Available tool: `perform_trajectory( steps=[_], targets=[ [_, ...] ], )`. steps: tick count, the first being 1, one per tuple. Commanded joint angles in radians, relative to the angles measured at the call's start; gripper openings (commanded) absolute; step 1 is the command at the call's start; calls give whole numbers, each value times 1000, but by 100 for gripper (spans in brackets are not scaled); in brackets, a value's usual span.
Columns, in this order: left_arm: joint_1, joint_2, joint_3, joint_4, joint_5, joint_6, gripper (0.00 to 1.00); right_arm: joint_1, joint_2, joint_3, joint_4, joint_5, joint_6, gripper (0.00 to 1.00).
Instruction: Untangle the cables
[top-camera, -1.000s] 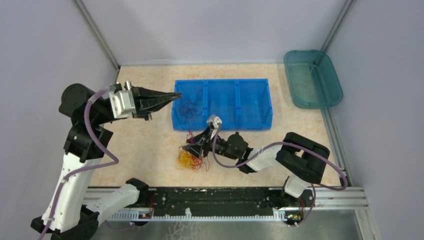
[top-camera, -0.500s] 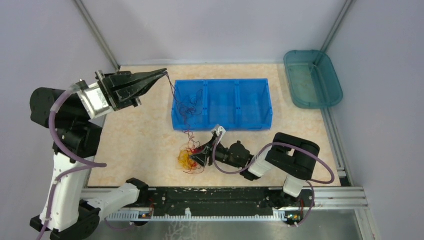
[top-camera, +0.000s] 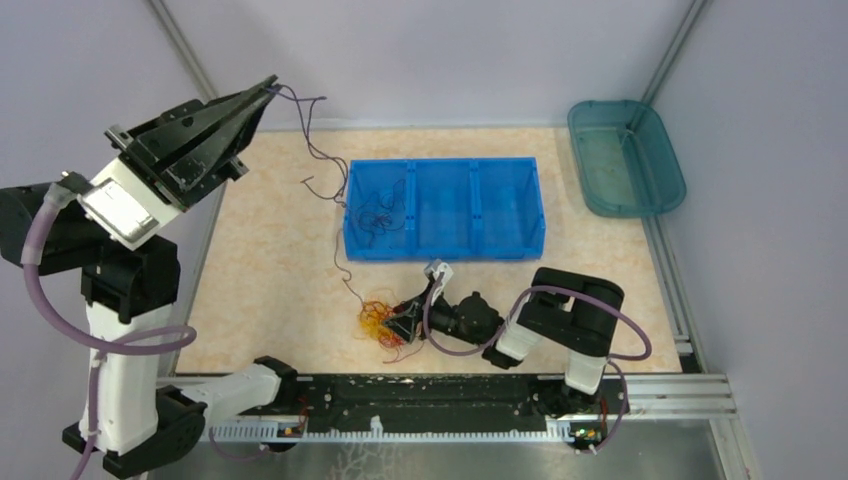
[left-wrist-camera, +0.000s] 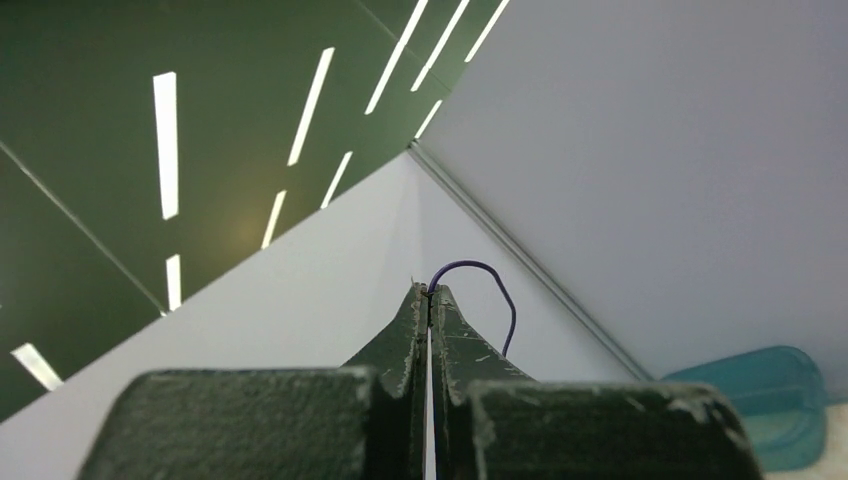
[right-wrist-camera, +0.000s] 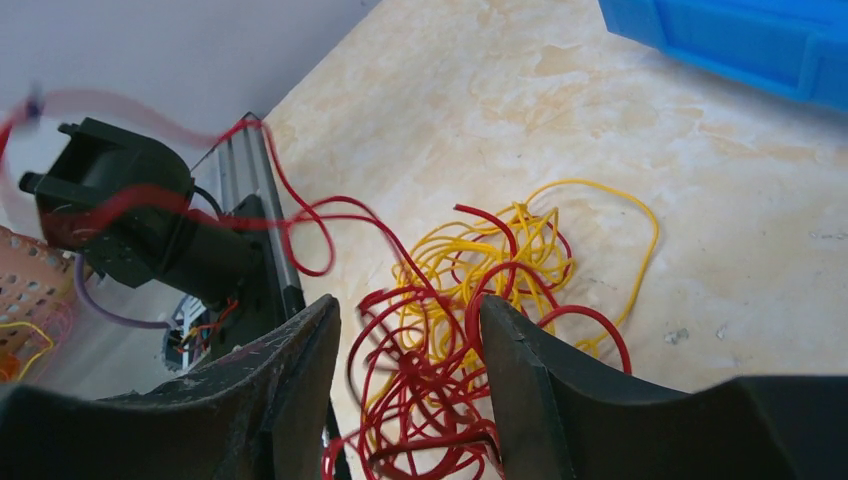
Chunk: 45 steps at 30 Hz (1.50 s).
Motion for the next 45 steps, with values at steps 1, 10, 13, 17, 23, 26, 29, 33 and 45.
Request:
perform_trajectory(
  steps=[1, 10, 13, 17, 23, 26, 29, 33, 45],
  targets=[
    [-4, 38, 78, 85, -68, 87, 0, 16, 11, -17, 82, 34, 8, 55],
    [-4, 130, 220, 186, -125, 283, 0, 22, 35, -71, 131, 66, 21, 55],
    [-3, 155, 247, 228, -127, 346, 0, 25, 35, -87, 135, 78, 21, 55],
    [-4, 187, 299, 265, -117, 428, 0, 27, 41, -111, 154, 91, 30, 43],
    [-4, 232, 332, 372, -173, 601, 0, 28, 51, -108, 128, 83, 35, 10],
    [-3, 279, 375, 415, -227, 709, 0, 28, 66, -121, 149, 102, 43, 9],
    [-3, 351, 473, 447, -279, 812, 0, 32, 69, -141, 162, 127, 44, 11],
    [-3, 347, 525, 291, -277, 723, 0, 36, 72, -165, 198, 142, 48, 16],
    [-3, 94, -184, 58, -357, 687, 0, 35, -189, -194, 40, 218, 0, 16]
  ],
)
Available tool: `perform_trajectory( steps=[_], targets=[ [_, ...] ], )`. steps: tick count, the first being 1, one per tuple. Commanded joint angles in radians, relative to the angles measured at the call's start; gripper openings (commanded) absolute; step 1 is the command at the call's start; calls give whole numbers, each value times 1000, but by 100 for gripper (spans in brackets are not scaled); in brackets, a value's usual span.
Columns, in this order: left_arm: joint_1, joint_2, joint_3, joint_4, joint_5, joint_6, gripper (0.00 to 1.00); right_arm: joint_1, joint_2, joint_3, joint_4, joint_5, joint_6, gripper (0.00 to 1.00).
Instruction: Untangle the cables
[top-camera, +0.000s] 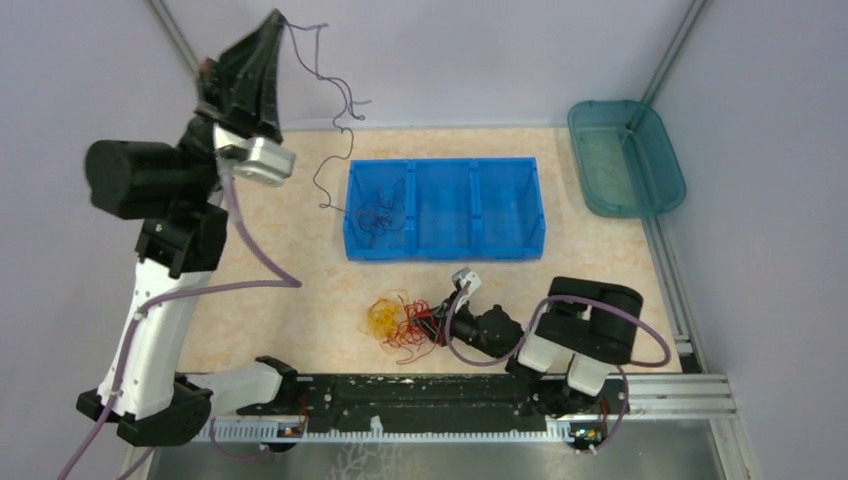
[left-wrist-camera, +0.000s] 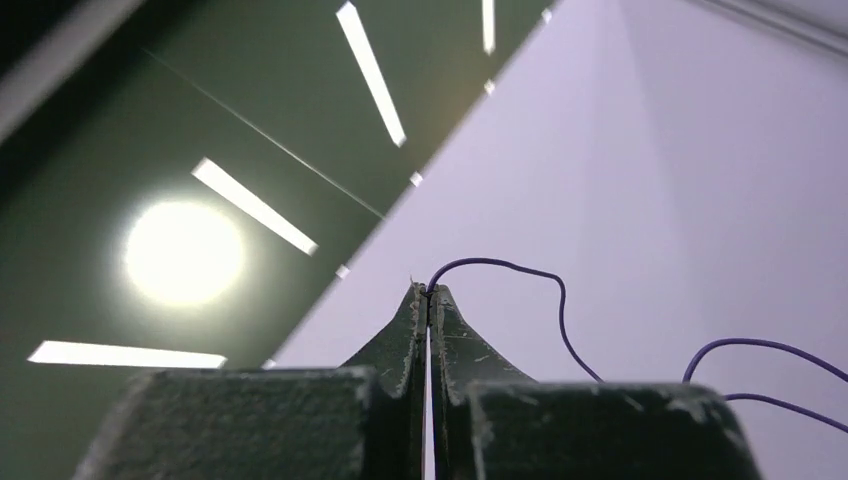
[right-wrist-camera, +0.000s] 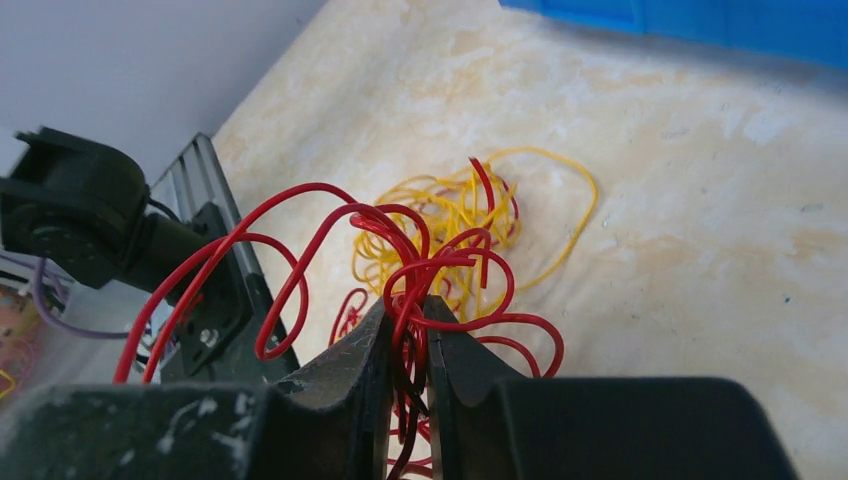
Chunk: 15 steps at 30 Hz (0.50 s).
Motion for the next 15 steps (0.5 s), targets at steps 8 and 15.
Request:
perform_trajectory(
  steps=[8, 15],
  targets=[
    [-3, -20, -399, -121, -207, 52, 0, 9, -371, 23, -333, 111, -96, 16],
    [4, 55, -520, -108, -316, 100, 0, 8, -454, 6, -431, 157, -107, 16]
  ],
)
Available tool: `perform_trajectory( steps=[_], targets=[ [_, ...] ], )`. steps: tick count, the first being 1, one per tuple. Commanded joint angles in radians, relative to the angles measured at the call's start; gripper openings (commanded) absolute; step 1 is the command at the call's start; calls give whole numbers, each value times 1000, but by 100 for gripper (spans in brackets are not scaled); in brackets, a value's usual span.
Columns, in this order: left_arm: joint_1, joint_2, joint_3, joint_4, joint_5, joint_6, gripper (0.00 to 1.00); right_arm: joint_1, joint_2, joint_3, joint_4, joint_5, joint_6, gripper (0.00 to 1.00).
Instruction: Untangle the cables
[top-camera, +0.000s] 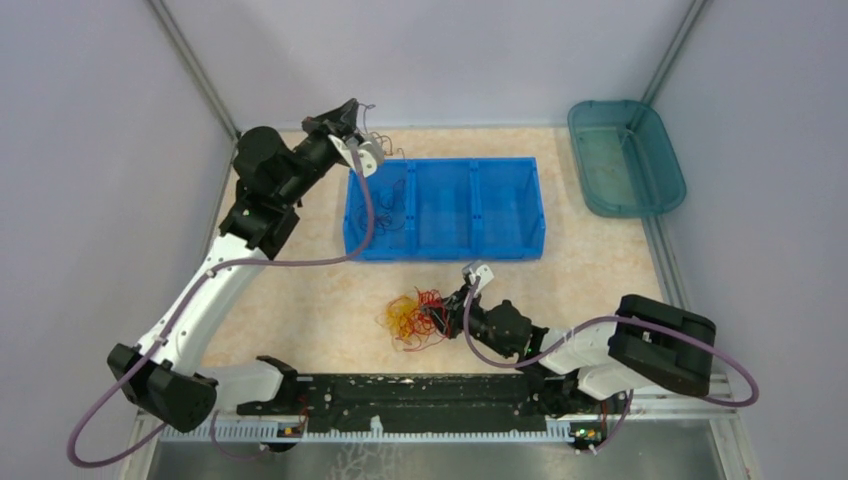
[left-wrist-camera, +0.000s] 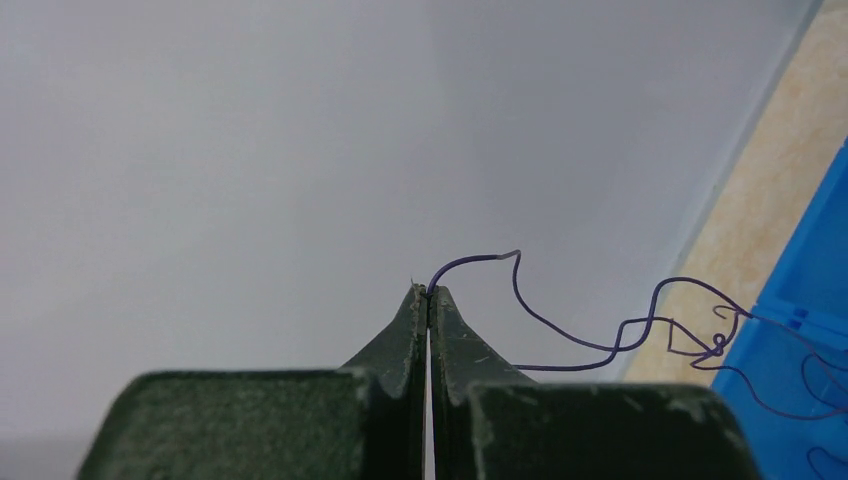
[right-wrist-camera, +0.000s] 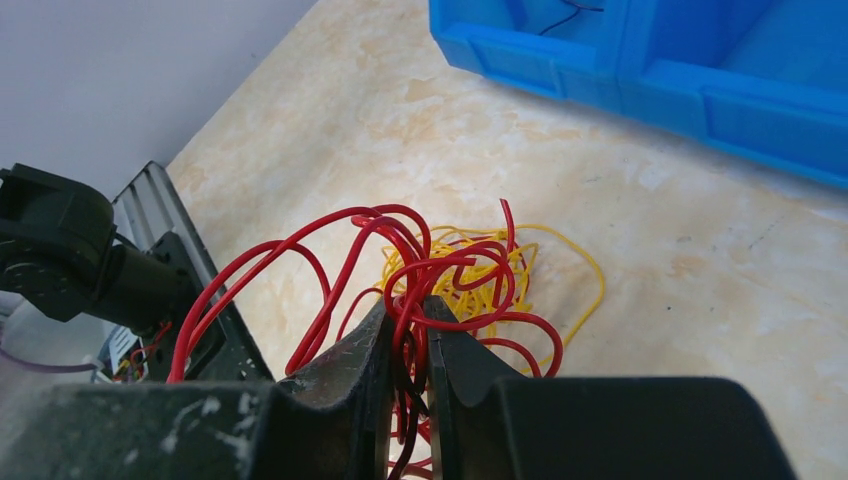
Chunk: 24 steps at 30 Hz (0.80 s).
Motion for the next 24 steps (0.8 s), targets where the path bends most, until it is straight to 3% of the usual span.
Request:
perform_trajectory(
  steps=[1, 14, 17, 24],
  targets=[
    [9, 42, -45, 29, -102, 47, 0, 8, -53, 5, -40, 50, -22, 16],
    [40, 126, -161, 23, -109, -23, 0, 7, -69, 11, -74, 58, -27, 18],
    [44, 161, -154, -41, -86, -65, 0, 6, -74, 20, -93, 56, -26, 25],
    [45, 271, -96, -251, -13, -140, 0, -6, -124, 26, -141, 71, -24, 27]
  ],
)
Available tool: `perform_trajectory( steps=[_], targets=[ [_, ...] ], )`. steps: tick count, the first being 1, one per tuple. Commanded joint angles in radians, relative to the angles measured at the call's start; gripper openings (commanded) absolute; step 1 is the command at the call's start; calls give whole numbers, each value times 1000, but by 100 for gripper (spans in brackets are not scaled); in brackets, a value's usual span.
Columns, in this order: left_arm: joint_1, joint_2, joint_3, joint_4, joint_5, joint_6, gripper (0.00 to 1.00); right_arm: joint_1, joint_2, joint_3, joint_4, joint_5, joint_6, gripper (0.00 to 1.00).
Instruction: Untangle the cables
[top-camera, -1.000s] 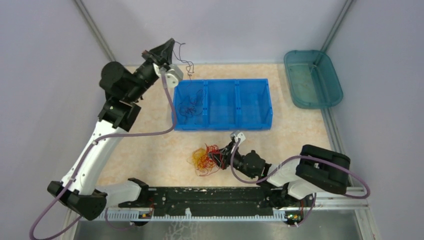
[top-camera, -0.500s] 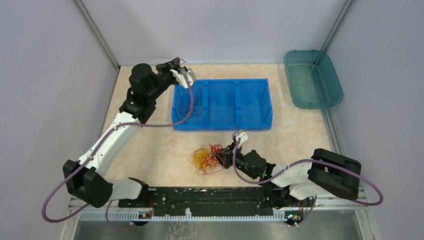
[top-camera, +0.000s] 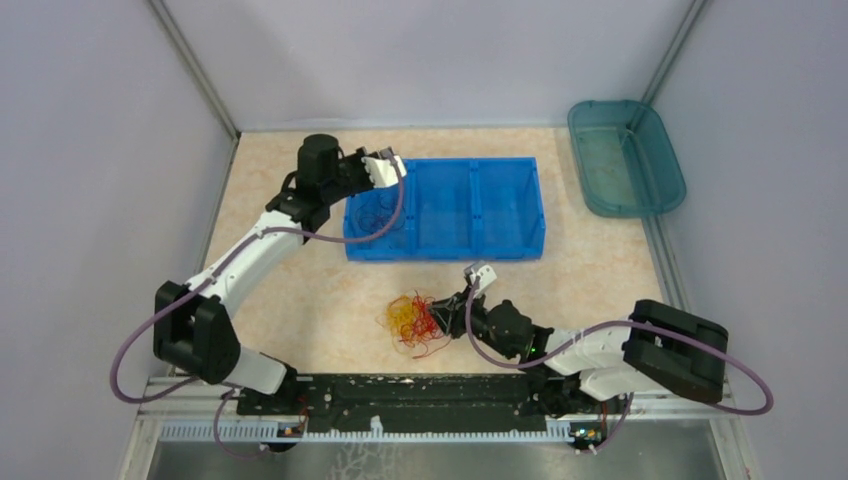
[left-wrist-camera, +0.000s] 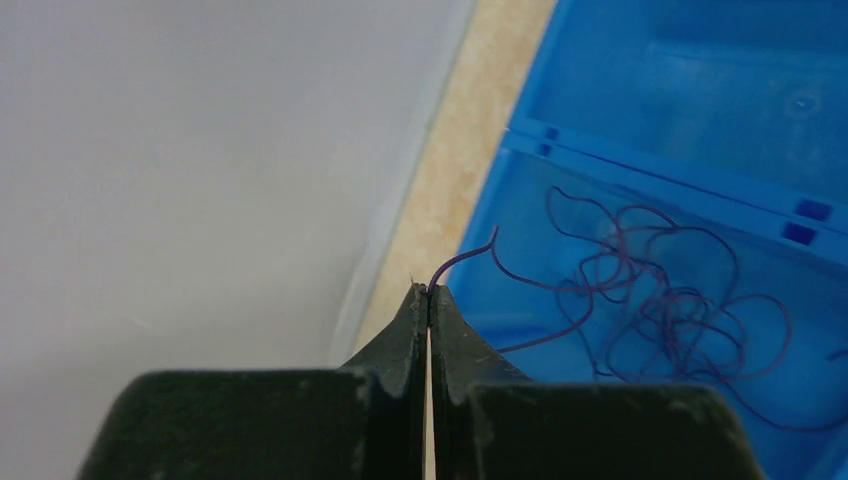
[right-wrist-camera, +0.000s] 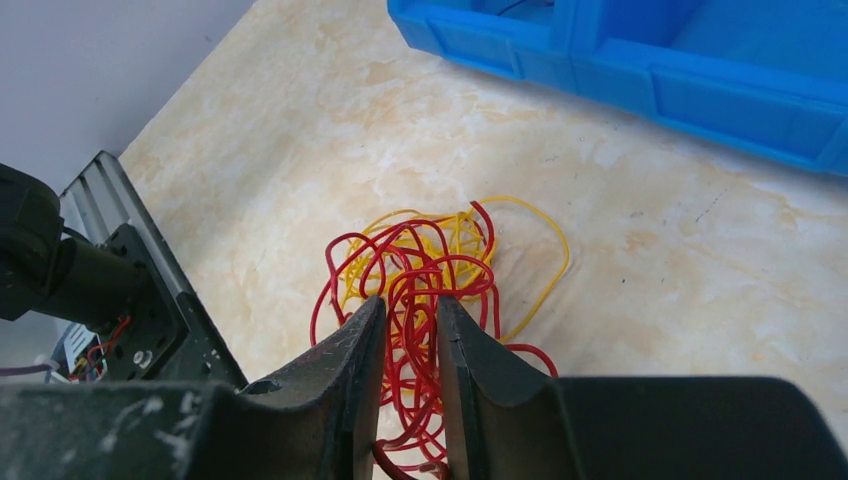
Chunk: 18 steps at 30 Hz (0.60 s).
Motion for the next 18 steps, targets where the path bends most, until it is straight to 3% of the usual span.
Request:
perform_trajectory(
  steps=[1, 5, 15, 18],
  targets=[
    [4, 53, 23, -130, 36, -55, 0, -6, -62, 30, -4, 21, -7, 27],
    [5, 93, -25, -109, 1, -30, 1, -10, -93, 54, -68, 17, -8, 28],
    [6, 235, -30, -130, -32, -15, 22, -27, -196, 58, -175, 36, -5, 29],
    [6, 261, -33, -127, -57, -25, 41, -34, -215, 59, -195, 37, -3, 29]
  ],
)
